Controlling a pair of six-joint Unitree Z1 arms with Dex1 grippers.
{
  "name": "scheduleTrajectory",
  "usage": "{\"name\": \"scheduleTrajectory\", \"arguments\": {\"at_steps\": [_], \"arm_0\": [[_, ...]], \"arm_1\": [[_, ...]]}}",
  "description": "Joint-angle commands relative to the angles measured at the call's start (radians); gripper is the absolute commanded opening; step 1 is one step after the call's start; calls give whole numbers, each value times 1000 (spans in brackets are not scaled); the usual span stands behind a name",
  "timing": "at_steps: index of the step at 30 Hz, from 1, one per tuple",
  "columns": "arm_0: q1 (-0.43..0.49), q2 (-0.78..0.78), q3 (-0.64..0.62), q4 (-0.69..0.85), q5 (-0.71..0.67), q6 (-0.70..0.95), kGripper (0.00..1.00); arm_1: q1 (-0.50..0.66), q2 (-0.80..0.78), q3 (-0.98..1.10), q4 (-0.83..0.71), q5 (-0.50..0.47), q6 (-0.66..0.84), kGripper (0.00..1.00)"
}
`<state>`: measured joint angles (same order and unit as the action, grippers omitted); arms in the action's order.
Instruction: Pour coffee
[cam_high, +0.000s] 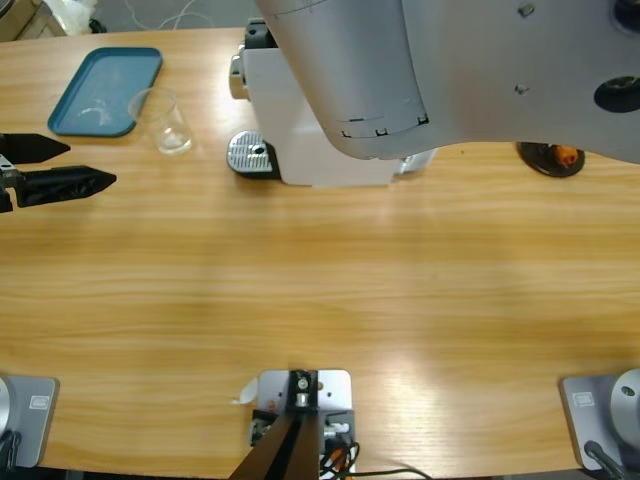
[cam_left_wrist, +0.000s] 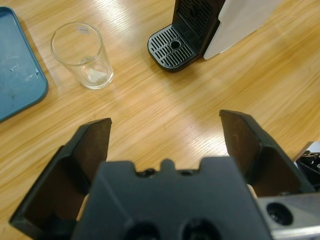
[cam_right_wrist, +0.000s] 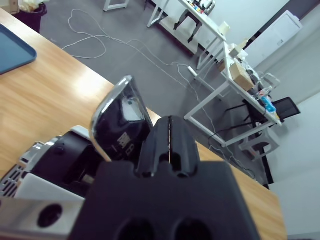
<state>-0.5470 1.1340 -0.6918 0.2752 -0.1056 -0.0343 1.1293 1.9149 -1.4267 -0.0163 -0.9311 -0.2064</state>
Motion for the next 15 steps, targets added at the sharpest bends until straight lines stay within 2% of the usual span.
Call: {"name": "scheduleTrajectory", "arguments": {"at_steps": [1,15], "arm_0": [[-7,30,28,-5,-9,7,936],[-7,30,29,-5,-9,6,936]], "arm_1": [[40,151,30,54,97,70,0],[41,185,38,55,119,131,0]]}}
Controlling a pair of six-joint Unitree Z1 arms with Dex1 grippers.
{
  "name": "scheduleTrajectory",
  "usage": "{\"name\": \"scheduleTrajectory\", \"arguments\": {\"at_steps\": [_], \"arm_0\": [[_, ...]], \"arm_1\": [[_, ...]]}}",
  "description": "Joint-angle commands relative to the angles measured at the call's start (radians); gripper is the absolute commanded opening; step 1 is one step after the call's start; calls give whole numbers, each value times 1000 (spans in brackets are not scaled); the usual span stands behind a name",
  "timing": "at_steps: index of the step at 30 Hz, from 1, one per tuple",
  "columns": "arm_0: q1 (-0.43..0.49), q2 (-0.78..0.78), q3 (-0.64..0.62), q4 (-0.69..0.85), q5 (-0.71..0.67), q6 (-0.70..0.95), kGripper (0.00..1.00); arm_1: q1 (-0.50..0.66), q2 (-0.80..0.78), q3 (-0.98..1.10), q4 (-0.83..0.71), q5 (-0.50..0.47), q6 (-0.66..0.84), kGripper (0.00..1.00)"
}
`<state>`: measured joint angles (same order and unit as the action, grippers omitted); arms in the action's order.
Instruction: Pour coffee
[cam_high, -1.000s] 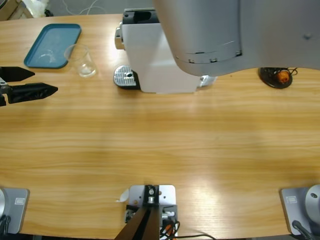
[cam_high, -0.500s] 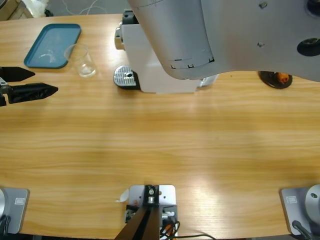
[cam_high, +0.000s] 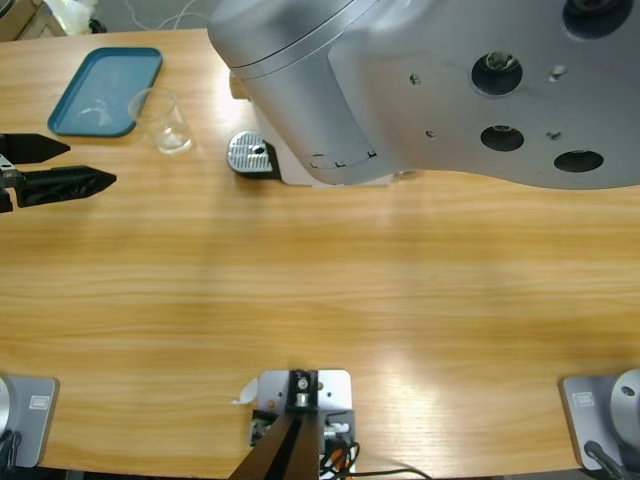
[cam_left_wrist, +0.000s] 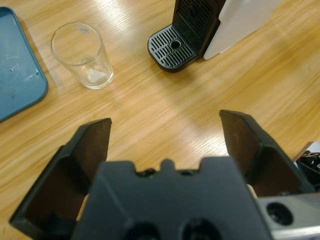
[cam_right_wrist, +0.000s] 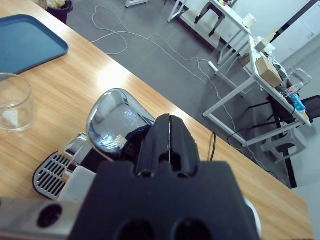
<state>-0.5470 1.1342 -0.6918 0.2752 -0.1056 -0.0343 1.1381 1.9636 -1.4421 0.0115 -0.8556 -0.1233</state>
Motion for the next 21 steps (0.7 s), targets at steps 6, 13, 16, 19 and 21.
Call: {"name": "scheduleTrajectory", "arguments": {"at_steps": [6,13,16,19,21], "arm_0": [[-7,31,28,-5,-11,7,936],[-7,33,28,-5,-14,6,936],[-7,33,28,-4,-16,6,936],[-7,33,28,-3,-16,6,936],[-7,33,28,-2,-16,7,936]], "arm_1": [[32,144,90,25,56,87,0],[32,148,128,14,64,125,0],[32,149,140,10,64,135,0],[32,150,154,-2,66,142,0],[32,153,160,-8,66,146,0]]}}
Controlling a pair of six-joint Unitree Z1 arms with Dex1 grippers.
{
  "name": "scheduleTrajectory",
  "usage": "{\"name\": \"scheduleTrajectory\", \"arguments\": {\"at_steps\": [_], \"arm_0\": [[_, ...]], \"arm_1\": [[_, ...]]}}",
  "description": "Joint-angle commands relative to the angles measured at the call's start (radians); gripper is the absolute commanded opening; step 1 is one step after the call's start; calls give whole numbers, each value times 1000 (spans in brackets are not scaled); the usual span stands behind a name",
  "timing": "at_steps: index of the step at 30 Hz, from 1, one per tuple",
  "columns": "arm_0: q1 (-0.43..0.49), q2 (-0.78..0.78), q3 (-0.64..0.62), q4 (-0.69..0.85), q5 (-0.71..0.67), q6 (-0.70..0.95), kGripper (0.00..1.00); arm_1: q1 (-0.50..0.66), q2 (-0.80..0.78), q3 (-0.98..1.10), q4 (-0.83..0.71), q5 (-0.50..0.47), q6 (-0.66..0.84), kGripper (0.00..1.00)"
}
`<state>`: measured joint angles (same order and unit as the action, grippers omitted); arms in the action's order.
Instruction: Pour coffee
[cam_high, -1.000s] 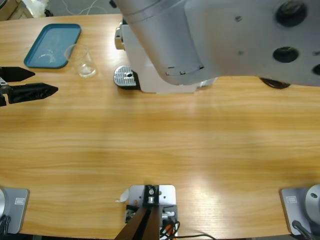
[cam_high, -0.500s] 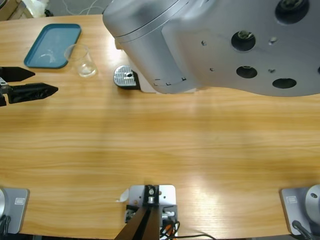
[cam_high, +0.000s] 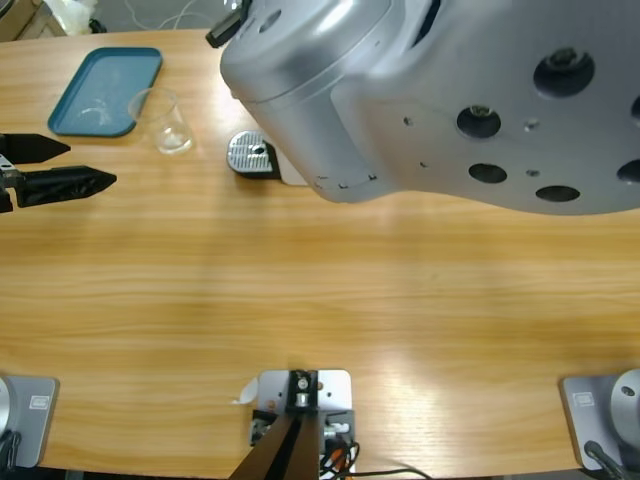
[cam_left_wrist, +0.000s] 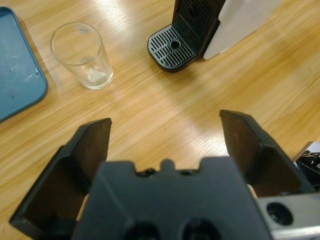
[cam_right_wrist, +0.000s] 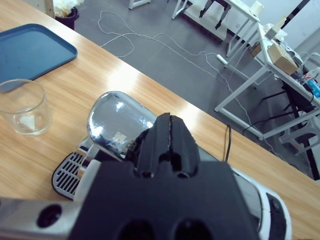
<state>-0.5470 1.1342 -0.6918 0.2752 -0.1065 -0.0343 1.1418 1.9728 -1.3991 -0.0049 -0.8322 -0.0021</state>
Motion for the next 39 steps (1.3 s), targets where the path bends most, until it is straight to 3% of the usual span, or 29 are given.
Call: {"name": "scheduleTrajectory", "arguments": {"at_steps": [1,29,33,39], "arm_0": [[-7,34,27,-2,-15,6,936],[-7,45,23,1,-21,7,936],[-7,49,22,1,-24,7,936],[-7,47,23,1,-29,7,941]], "arm_1": [[29,144,119,7,42,26,0],[33,158,161,-22,49,90,0],[30,46,149,-36,41,63,0],[-4,-273,131,-87,96,-40,0]]}}
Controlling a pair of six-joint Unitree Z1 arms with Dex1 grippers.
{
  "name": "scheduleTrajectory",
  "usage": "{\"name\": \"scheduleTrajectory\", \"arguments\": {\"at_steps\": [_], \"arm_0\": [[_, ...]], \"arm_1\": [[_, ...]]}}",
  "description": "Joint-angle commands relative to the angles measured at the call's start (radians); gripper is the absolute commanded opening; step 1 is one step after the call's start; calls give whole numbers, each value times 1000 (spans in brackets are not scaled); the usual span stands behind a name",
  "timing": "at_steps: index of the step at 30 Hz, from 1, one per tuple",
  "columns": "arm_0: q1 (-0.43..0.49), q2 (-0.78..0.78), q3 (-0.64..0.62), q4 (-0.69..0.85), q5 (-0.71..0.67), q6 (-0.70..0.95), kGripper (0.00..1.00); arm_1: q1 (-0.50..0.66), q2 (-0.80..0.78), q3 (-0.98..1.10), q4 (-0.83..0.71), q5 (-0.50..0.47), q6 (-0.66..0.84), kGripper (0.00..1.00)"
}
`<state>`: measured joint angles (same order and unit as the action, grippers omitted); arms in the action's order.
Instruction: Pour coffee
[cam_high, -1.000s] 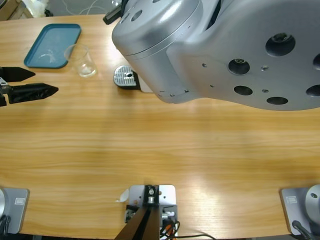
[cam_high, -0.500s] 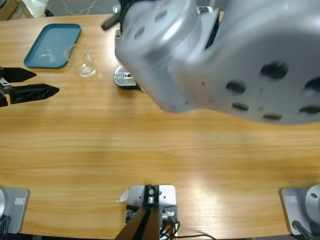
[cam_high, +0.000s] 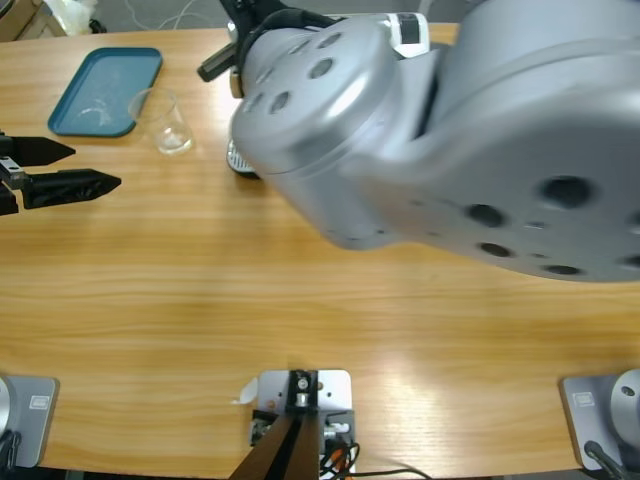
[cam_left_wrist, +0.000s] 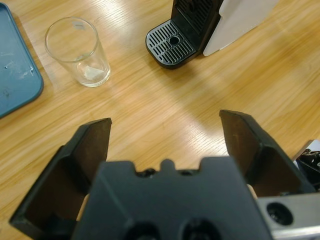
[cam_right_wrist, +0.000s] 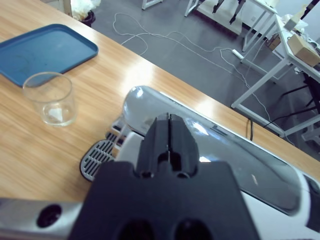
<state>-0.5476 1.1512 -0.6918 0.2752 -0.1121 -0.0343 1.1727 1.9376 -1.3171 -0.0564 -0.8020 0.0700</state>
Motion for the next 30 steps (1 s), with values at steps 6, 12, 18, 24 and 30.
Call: {"name": "scheduleTrajectory", "arguments": {"at_steps": [6,12,18,24,30], "arm_0": [[-6,8,29,-3,-21,4,987],[-6,75,31,-37,50,21,987],[84,200,28,-168,142,64,991],[208,354,11,-360,82,74,991],[234,542,4,-494,-2,50,991]], "arm_1": [[-85,-537,4,251,244,-119,499],[-162,-659,75,753,382,147,1000],[-166,-828,359,764,385,221,1000],[-166,-907,477,729,373,223,1000],[-171,-899,534,670,374,223,1000]]}}
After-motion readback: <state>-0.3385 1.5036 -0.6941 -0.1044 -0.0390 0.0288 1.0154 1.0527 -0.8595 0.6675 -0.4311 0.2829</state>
